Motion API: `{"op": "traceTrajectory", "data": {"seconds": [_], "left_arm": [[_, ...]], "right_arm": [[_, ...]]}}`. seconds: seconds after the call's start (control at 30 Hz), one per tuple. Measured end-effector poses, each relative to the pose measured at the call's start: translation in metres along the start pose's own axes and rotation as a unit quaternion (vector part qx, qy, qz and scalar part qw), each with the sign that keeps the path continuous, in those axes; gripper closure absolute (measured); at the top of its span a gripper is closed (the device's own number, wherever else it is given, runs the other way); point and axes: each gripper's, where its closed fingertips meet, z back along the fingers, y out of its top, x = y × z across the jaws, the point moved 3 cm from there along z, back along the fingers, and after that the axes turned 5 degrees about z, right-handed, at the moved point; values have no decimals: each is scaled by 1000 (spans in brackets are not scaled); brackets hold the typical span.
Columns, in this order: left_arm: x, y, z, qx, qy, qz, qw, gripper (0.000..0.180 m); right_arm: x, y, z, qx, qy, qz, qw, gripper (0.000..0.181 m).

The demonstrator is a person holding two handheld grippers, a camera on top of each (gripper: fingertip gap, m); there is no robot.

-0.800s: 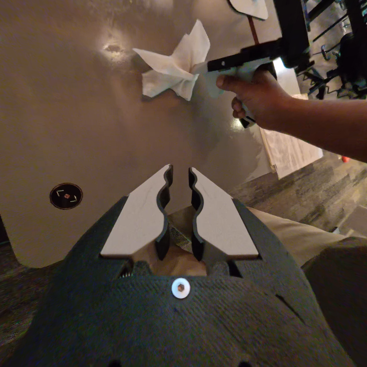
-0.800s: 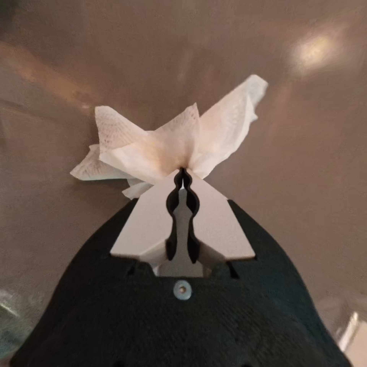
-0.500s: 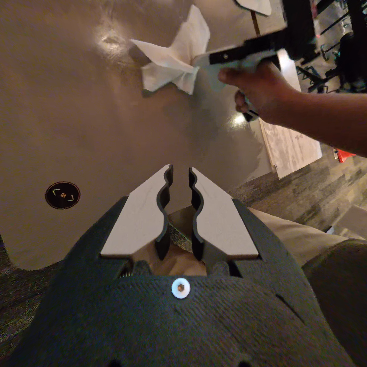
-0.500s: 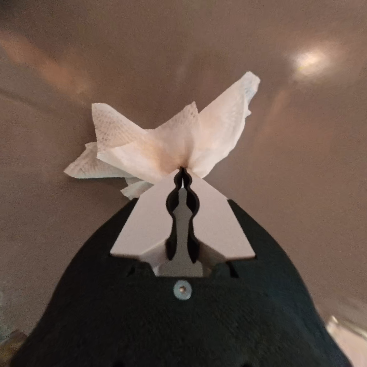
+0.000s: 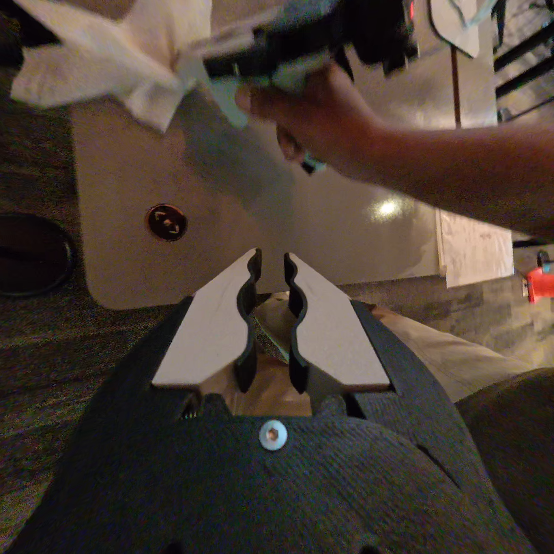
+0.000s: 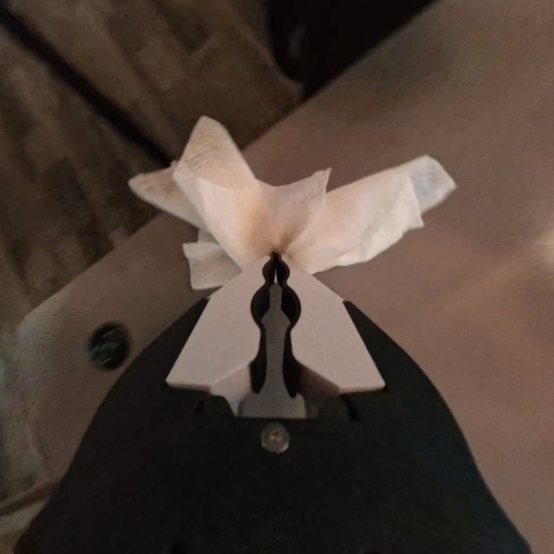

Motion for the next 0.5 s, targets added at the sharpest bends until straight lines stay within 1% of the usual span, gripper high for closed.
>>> {"op": "traceTrajectory", "data": {"seconds": [0.07,0.1,0.13,0.23,0.27,0.4,0.5], "left_arm": [[-8,-2,9,11,13,18,1000,169],[-11,-3,13,12,17,24,999,169],[-14,-5,16,15,22,28,999,169],[-19,-9,21,23,29,36,999,169],[-20,-11,21,24,31,38,999,169],[-16,-12,22,36,30,52,998,169],[-11,-17,22,38,25,54,997,169]], "right_arm": [[-53,-20,8,-14,47,39,998,181],[-64,-30,16,-19,42,57,997,181],[-65,-36,21,-21,38,55,998,181],[-32,-22,14,-10,42,-45,998,181],[-21,-13,9,-10,38,-56,998,181],[-43,-20,12,-30,72,2,997,181],[-35,-12,6,-26,60,-27,998,181]]}}
